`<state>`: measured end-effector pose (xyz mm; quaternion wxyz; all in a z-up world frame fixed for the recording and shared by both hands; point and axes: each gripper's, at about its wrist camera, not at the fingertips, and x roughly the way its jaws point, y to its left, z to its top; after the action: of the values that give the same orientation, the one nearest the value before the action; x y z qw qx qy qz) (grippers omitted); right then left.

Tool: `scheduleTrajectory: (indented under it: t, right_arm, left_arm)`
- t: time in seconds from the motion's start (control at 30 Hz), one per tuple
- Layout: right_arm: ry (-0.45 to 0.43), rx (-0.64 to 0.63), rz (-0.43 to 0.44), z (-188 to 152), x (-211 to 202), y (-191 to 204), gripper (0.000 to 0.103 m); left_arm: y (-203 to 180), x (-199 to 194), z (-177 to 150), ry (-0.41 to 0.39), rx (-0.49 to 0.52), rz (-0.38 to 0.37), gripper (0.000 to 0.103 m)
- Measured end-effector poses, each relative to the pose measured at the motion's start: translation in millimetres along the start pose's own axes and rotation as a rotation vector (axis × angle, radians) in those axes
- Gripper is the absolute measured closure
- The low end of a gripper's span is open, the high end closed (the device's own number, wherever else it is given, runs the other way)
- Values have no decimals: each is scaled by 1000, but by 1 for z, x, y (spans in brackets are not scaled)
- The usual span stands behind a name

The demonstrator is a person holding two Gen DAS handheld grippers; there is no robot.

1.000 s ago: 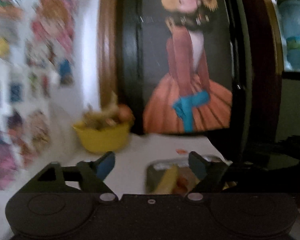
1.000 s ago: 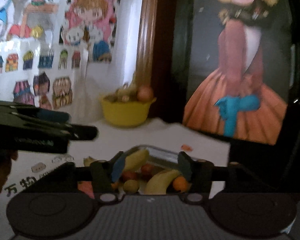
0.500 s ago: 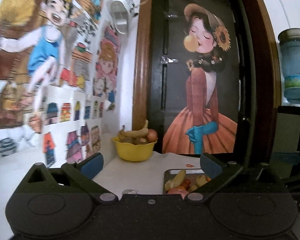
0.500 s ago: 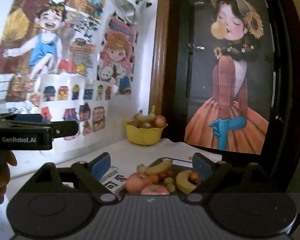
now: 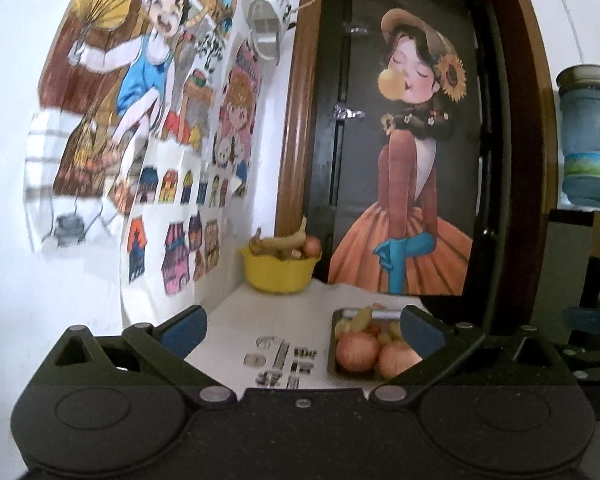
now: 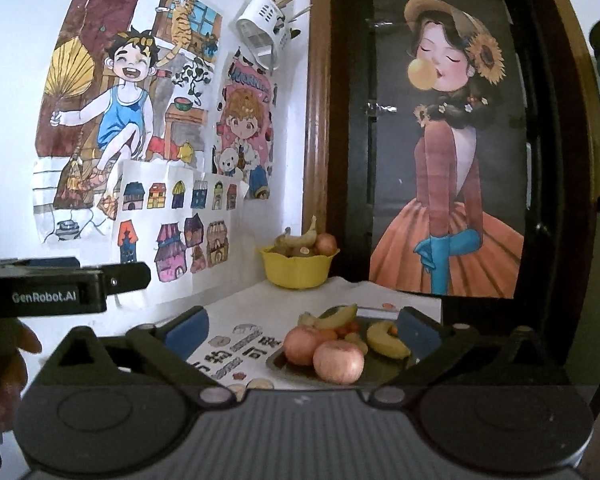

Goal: Organize fruits

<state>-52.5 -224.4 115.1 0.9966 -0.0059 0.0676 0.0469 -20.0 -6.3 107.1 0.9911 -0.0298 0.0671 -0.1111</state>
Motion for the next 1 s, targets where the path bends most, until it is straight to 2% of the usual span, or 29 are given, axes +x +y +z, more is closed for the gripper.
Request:
scheduleTrajectory:
  t: [0.23,0.43,0.8,1.0]
  right_arm:
    - [25,66,-67,-33,0,5,0]
    - [59,86,-166,-53,15,7,0]
    - [134,148,-210,-73,37,2,0]
    - [138,174,-214,-86,38,3,0]
  left_arm:
    - [6,14,-31,74,0,25,1]
    - [14,29,-52,103,-10,29,1]
    - [37,40,-74,132,-30,56,1]
    - [46,40,-86,152,-39,83,1]
